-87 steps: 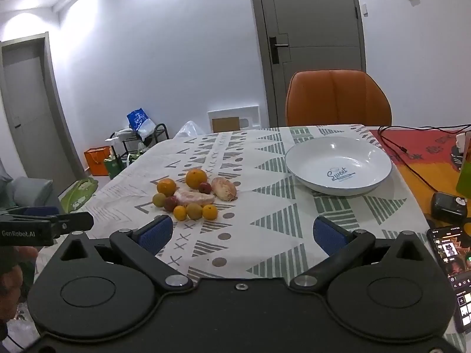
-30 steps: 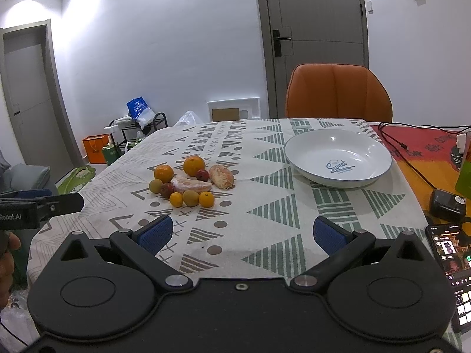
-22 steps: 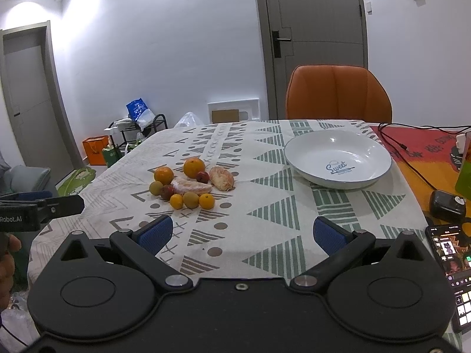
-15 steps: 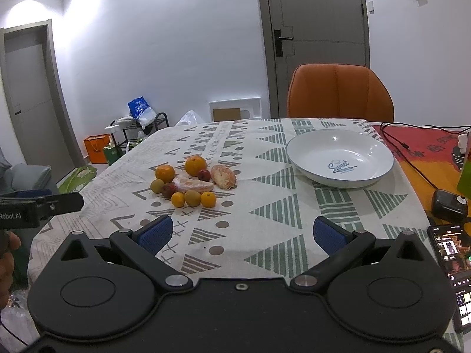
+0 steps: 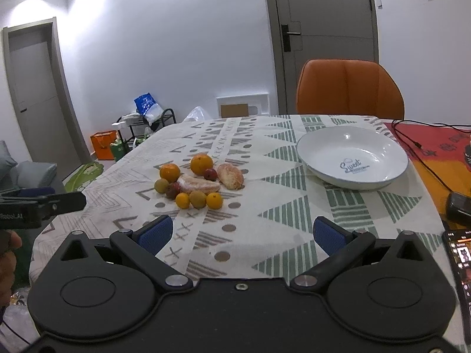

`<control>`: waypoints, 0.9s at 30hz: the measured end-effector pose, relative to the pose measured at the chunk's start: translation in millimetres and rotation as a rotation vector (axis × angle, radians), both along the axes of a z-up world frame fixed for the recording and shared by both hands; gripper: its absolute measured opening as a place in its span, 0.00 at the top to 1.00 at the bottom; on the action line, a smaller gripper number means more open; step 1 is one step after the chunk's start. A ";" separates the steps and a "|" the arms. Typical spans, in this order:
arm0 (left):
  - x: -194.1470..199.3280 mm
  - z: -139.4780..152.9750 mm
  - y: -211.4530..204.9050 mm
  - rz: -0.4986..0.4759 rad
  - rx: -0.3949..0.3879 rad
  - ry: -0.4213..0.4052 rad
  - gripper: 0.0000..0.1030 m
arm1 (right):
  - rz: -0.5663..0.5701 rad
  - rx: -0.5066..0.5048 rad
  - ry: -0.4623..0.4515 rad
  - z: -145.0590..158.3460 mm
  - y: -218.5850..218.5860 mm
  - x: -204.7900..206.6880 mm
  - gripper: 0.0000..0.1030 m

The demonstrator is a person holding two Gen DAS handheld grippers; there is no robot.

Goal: Organize fruits

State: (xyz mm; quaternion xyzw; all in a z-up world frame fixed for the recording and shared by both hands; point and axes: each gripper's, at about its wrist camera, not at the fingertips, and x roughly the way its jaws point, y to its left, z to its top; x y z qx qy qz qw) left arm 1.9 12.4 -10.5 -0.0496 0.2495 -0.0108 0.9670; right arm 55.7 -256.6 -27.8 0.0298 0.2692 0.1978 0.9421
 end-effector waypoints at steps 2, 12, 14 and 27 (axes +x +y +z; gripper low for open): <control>3.9 -1.1 0.8 -0.003 -0.001 0.005 0.00 | -0.005 0.013 0.005 -0.8 -1.0 4.8 0.00; 29.4 -7.4 2.6 -0.009 -0.019 0.032 0.01 | -0.005 0.013 0.038 -11.6 3.6 31.5 0.00; 35.1 -9.2 3.6 -0.012 -0.028 0.041 0.01 | 0.000 0.016 0.049 -14.0 3.6 36.9 0.00; 68.0 -23.1 6.3 -0.017 -0.042 0.085 0.02 | 0.074 0.052 0.066 -28.9 12.3 64.8 0.00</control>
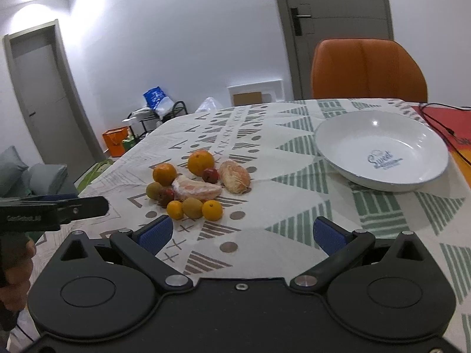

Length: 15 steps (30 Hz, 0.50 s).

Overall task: Organize fruits
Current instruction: 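Grasp a small orange with the right tool while the left tool grasps a dark fruit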

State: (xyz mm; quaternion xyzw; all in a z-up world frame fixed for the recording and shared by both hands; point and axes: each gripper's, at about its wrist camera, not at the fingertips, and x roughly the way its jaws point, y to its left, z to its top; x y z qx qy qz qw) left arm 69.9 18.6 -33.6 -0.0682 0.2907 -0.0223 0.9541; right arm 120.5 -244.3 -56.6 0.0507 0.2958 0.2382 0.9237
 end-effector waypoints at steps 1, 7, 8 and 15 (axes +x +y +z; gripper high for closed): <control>2.4 -1.0 0.3 0.001 0.001 0.000 0.02 | 0.011 0.004 -0.002 -0.5 1.5 2.4 0.00; 16.0 -8.3 3.2 0.010 0.002 0.007 0.12 | 0.063 0.020 0.007 -5.1 12.0 15.5 0.10; 17.9 -9.2 3.8 0.010 0.002 0.011 0.15 | 0.072 0.025 0.011 -5.6 13.6 17.1 0.13; 32.7 -17.6 2.7 -0.005 -0.002 0.026 0.26 | 0.111 0.065 0.038 -10.1 22.3 32.6 0.25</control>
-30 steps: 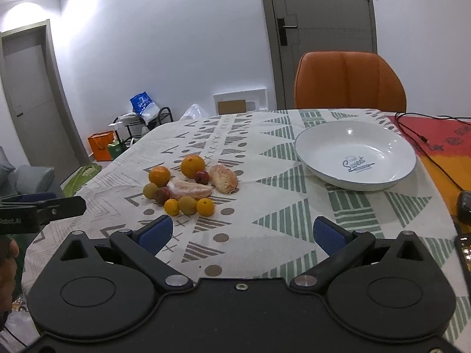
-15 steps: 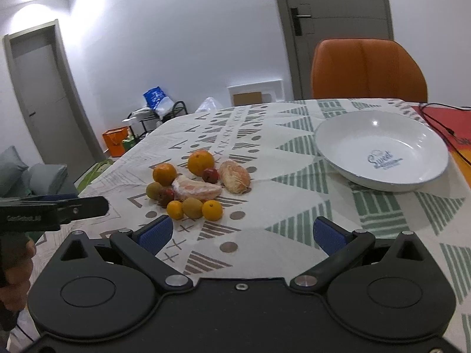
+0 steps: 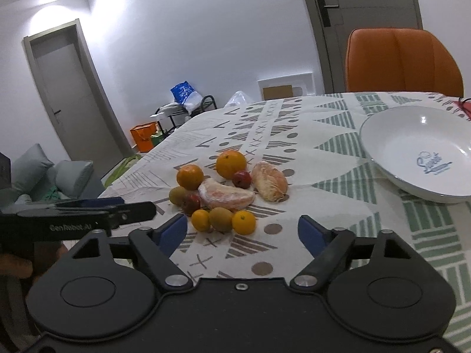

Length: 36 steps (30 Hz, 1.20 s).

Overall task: Organize fruits
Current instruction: 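Grasp a small orange with the right tool while the left tool grasps a dark fruit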

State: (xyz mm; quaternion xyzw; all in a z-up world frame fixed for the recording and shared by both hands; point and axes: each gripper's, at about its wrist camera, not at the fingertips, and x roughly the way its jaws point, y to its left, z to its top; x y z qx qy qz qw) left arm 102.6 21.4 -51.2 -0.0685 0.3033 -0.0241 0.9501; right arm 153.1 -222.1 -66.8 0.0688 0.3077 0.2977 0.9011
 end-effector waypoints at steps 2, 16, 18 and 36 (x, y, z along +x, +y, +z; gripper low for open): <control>4.6 -2.5 -0.5 -0.008 -0.005 0.008 0.31 | 0.001 0.003 0.013 -2.4 1.8 5.4 0.30; 28.7 -8.5 2.6 -0.014 -0.051 0.029 0.52 | 0.050 -0.009 0.068 -17.0 19.8 30.1 0.52; 31.1 -10.2 1.8 -0.020 -0.057 0.036 0.54 | 0.057 -0.012 0.078 -19.9 22.0 33.1 0.59; 47.6 -20.3 -6.6 -0.050 -0.049 0.060 0.67 | 0.047 -0.002 0.080 -24.0 9.0 37.7 0.79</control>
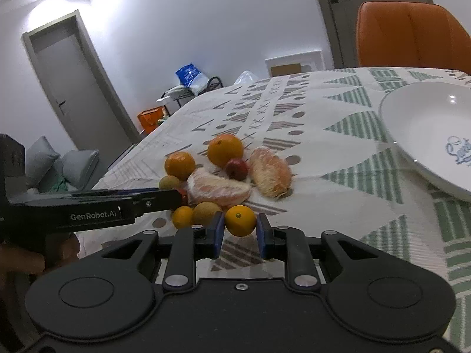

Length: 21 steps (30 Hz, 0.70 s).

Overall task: Organize fruits
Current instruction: 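Grasp a small orange with the right tool while the left tool grasps a dark fruit, then drop the small orange into the plate with the right tool while the left tool drops the dark fruit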

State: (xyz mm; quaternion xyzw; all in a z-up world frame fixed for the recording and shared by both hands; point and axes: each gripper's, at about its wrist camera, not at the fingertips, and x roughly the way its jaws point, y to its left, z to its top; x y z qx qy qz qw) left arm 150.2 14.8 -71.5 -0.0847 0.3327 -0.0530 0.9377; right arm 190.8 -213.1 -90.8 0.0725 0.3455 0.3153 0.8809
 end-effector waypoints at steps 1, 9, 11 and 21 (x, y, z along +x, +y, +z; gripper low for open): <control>1.0 -0.6 -0.2 0.003 0.000 0.002 0.68 | -0.007 0.000 -0.002 0.6 -2.1 0.2 0.79; 2.1 0.2 -4.0 0.003 0.011 0.008 0.78 | -0.067 0.014 -0.022 6.4 -24.2 0.4 0.79; -0.3 6.1 -6.0 -0.001 0.020 -0.008 0.78 | -0.082 0.017 -0.029 8.4 -30.8 0.7 0.79; -2.1 24.7 -20.8 -0.014 0.040 -0.045 0.78 | -0.149 0.044 -0.060 18.7 -62.1 -1.7 0.79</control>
